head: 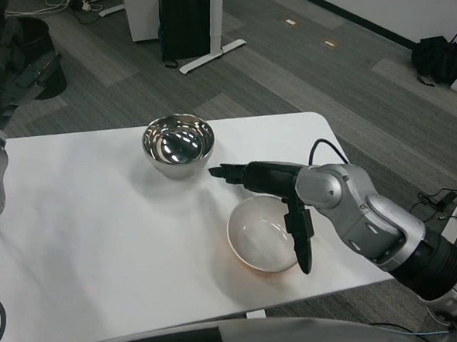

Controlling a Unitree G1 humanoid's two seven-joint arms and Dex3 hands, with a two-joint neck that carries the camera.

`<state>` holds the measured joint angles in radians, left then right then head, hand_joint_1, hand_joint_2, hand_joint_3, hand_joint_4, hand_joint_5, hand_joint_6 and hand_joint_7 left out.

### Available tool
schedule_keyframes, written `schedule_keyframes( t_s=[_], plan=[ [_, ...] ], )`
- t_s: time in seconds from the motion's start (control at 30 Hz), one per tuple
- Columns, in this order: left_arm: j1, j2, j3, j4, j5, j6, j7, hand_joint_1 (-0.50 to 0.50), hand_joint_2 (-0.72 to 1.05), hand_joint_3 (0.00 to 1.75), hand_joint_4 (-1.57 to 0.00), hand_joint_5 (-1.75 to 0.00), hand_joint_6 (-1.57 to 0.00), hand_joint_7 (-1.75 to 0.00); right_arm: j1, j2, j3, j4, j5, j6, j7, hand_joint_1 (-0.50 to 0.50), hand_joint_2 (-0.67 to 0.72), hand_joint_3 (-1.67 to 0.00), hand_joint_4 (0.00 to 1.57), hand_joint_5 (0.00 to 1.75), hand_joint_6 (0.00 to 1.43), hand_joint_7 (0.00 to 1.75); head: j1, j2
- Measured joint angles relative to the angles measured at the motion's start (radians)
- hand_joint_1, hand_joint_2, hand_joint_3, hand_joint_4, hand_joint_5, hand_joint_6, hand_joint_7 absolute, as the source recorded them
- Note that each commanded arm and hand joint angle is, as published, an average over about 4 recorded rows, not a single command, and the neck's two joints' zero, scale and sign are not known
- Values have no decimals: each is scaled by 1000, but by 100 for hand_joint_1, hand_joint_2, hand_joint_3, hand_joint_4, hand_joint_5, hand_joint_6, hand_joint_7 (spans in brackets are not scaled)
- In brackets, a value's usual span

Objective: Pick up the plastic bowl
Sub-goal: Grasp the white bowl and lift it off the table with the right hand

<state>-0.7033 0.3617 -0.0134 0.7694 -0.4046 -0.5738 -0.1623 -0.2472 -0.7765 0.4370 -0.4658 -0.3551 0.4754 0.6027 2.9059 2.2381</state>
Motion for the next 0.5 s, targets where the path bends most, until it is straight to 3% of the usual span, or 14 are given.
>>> schedule_keyframes(
  t_s=[0.23,0.5],
  plan=[
    [-3,0,0,13,-2,0,0,-50,87,9,0,0,-8,-14,-19,-1,68,-1,-207,-26,46,-46,28,-8,0,0,0,0,-1,-16],
    [-18,1,-6,42,-3,0,0,-50,87,9,0,0,-8,-14,-19,14,129,-1,-290,-47,58,-46,28,-8,0,0,0,0,-5,-30]
  ],
)
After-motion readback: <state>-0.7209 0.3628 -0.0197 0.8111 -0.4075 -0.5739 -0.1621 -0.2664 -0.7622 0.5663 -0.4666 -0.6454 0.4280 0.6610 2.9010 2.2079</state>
